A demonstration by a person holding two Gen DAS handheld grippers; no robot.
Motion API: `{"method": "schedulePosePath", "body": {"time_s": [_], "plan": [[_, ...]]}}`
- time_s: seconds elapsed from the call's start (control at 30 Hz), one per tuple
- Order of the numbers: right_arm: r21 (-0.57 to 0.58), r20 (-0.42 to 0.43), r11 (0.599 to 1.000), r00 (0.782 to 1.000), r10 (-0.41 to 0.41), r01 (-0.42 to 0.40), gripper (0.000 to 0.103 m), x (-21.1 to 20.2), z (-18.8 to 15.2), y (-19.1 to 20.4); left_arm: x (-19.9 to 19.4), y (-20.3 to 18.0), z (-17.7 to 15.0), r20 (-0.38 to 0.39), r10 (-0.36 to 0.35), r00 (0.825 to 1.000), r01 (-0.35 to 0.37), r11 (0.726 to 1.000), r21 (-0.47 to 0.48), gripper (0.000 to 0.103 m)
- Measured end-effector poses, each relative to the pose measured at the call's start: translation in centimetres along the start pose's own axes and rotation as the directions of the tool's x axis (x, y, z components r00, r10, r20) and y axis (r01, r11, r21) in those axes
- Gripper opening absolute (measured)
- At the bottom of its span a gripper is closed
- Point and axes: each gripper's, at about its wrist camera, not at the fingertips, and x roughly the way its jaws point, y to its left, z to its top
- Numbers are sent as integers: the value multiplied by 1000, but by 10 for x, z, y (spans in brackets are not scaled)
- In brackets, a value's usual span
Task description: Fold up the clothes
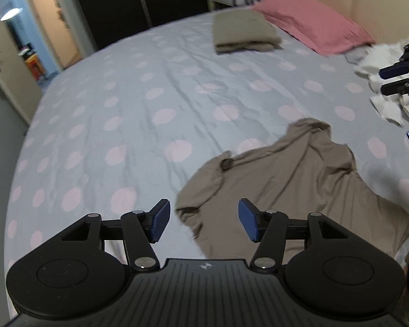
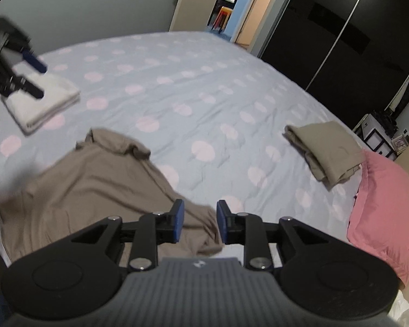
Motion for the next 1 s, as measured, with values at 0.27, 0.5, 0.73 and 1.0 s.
{"method": "schedulePosePath", "body": {"time_s": [0.27, 0.5, 0.73, 1.0], "plan": [[47, -54, 999, 999, -10, 12, 33, 38, -14, -20, 33, -16, 6, -6, -58, 998, 58, 985, 165, 54], [77, -68, 996, 997, 37, -32, 39, 105, -15, -33, 110, 0, 5, -34, -89, 995, 94, 975, 202, 54], [78, -175, 996, 983, 61, -48, 39, 202, -33, -53, 183, 3, 11, -52, -146, 988, 155, 944, 291, 54], [174, -202, 978, 968, 152, -117, 38, 270, -47, -75, 239, 0, 15, -152, -210, 966, 250, 911, 329, 32]]}}
